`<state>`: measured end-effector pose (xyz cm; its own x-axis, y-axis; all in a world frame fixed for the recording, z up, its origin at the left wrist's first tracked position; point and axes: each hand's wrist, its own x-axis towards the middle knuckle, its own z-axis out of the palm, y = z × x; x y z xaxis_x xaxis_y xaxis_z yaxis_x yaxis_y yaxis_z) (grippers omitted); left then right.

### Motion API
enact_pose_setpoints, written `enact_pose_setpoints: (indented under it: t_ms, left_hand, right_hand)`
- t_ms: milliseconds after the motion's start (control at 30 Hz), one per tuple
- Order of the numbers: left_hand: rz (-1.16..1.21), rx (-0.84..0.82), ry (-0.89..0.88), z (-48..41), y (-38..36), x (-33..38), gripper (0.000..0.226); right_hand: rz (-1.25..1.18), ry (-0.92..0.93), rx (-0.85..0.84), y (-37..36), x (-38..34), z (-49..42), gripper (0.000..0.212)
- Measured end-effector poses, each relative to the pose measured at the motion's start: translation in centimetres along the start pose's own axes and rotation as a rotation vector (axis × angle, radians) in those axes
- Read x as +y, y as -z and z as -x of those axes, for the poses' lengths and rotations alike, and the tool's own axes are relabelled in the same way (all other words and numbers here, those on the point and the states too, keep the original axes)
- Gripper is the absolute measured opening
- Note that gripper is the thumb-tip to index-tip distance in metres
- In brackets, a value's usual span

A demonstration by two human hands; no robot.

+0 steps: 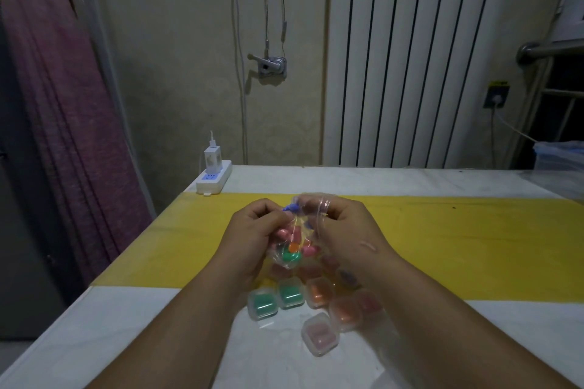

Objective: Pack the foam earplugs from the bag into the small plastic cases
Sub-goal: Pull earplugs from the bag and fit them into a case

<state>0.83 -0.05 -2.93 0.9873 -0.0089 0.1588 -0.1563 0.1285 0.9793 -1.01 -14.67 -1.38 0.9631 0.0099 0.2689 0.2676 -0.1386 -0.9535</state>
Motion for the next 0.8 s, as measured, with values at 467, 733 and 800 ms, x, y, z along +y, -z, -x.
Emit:
enact_pose_setpoints:
  t_ms: [467, 733, 800]
  left_hand:
    - [-0.119, -0.056, -0.046, 0.6, -0.5, -0.2, 0.015]
    - [-0.200, 0.012, -0.071, 0.4, -0.7, -0.4, 0.030]
    - [-0.158, 0.009, -0.069, 0.3, -0.7, -0.3, 0.030]
  right_hand:
    - [0.319, 0.076, 0.044, 0.2, 0.3, -0.2, 0.006]
    - [0.309, 0.064, 0.076, 0.6, -0.2, -0.4, 0.004]
    - [0.359, 0.075, 0.083, 1.1, -0.4, -0.4, 0.009]
